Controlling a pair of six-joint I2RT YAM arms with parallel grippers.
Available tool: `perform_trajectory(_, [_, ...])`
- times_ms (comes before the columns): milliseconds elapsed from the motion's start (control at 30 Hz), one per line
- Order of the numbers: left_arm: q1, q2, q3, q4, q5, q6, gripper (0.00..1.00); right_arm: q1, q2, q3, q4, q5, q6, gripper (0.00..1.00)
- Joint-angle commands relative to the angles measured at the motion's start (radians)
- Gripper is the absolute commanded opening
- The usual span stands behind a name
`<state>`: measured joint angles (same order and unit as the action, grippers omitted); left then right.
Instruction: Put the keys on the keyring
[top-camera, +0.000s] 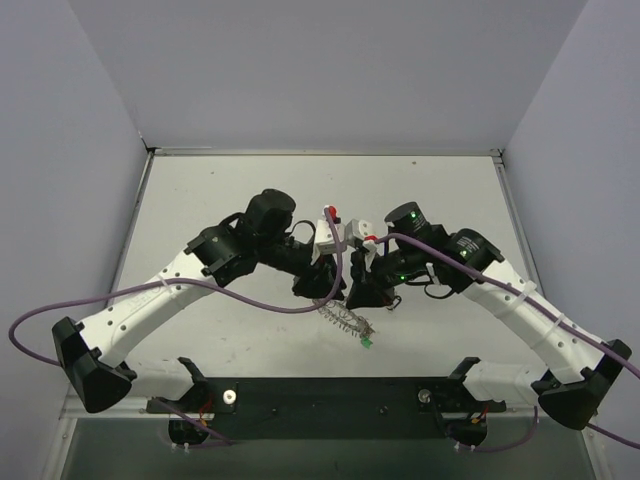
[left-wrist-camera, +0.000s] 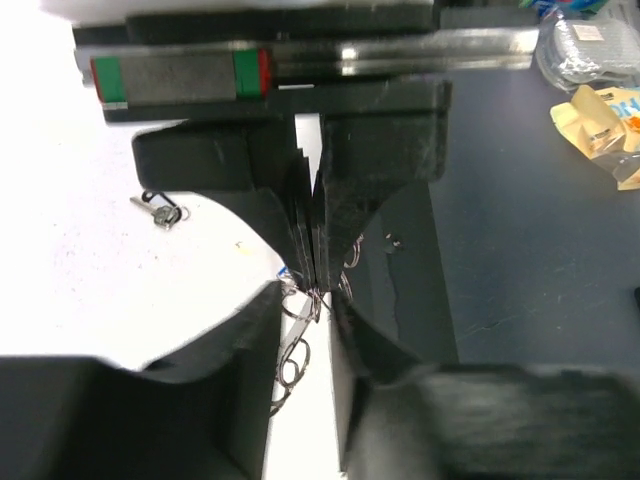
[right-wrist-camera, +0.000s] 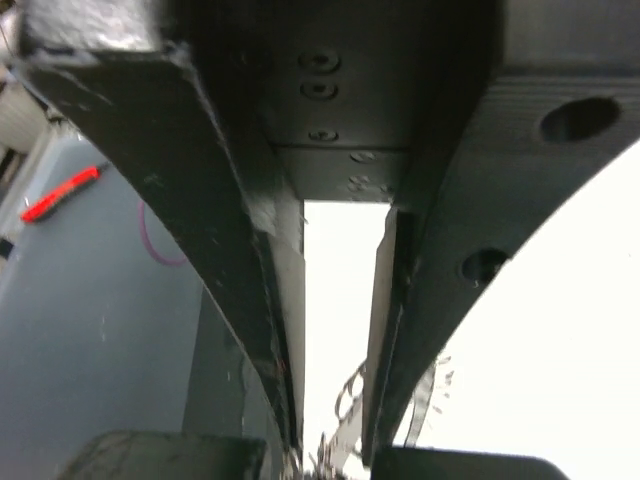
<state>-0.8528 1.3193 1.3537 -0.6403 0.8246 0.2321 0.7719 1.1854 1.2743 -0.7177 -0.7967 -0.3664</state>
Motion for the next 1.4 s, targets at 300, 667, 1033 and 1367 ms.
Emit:
perform_trajectory(300, [-0.040, -0.124, -0.157, 0.234, -0.116, -0.148, 0.45, 0.000, -0.053, -0.042, 0.196, -0.036, 0.029, 0.00])
perform_trajectory(667, [0.017, -0.248, -0.238, 0.269, -0.497, -0.226, 0.62, -0.057, -0.038, -0.135, 0.317, 0.087, 0.129, 0.00])
perform_trajectory(1033, [0.297, -0.394, -0.317, 0.271, -0.720, -0.402, 0.71, 0.013, 0.177, -0.124, 0.349, 0.427, 0.109, 0.00])
perform_trajectory(1367, [0.327, -0.413, -0.358, 0.261, -0.749, -0.438, 0.72, 0.217, 0.508, -0.115, 0.409, 0.426, 0.122, 0.00])
